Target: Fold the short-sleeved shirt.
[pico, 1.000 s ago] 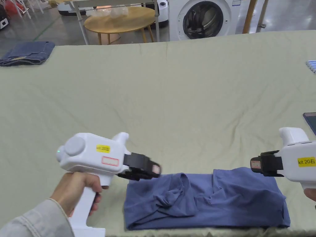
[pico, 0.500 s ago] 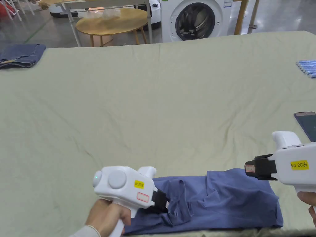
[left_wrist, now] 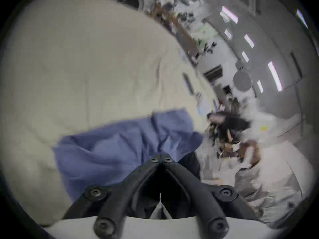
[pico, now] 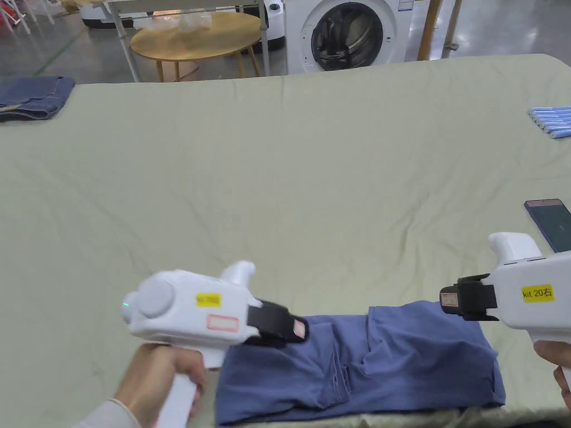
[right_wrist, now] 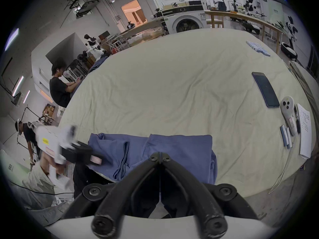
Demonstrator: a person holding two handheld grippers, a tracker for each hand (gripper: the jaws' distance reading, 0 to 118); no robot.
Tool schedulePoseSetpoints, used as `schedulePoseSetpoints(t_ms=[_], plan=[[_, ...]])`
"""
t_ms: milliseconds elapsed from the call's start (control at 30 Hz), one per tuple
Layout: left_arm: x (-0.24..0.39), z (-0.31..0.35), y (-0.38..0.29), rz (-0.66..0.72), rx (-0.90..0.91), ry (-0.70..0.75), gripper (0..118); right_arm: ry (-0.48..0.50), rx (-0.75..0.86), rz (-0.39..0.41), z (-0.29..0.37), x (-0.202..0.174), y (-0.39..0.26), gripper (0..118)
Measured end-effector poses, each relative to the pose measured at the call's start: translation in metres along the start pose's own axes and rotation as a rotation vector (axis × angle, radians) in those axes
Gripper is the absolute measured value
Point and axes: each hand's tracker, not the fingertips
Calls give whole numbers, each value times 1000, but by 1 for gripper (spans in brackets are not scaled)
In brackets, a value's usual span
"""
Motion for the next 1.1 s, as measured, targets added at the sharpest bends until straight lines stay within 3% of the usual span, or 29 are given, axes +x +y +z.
schedulePoseSetpoints(t_ms=[133, 267, 400, 433, 467, 500, 600, 700, 800, 867, 1000, 1033, 1067, 1100], plan=[[-5, 101, 21, -5, 221, -27, 0, 23, 15, 10, -1, -11, 6, 0], [-26, 151, 16, 38, 291, 172, 0, 27, 13, 24, -9, -19, 11, 0], [-58, 157, 7, 188, 270, -14, 0, 43, 7, 37, -12, -27, 12, 0], [-65, 153, 5, 203, 257, -22, 33, 44, 5, 39, -13, -28, 12, 0], [-71, 148, 3, 198, 256, 8, 85, 43, 3, 38, -12, -30, 12, 0], [-81, 139, 5, 205, 245, 35, 118, 45, 1, 36, -11, -31, 11, 0], [-116, 107, -9, 274, 179, 123, 117, 51, -7, 44, -10, -32, 10, 0], [-140, 63, -29, 361, 78, 57, 118, 45, -14, 49, -9, -29, 9, 0], [-153, 12, -50, 337, -51, -9, 118, 35, -22, 29, -10, -25, 6, 0], [-147, -2, -56, 270, 1, -82, 118, 35, -25, 25, -11, -23, 5, 0], [-165, -14, -43, 369, 16, -227, 117, 28, -43, 28, -14, -23, 4, 0], [-157, -15, -41, 313, -13, -194, 106, 25, -47, 26, -15, -23, 4, 0], [-155, -19, -40, 266, -26, -157, 78, 26, -47, 23, -15, -23, 4, 0], [-150, -25, -38, 237, -38, -142, 36, 29, -47, 19, -15, -24, 3, 0]])
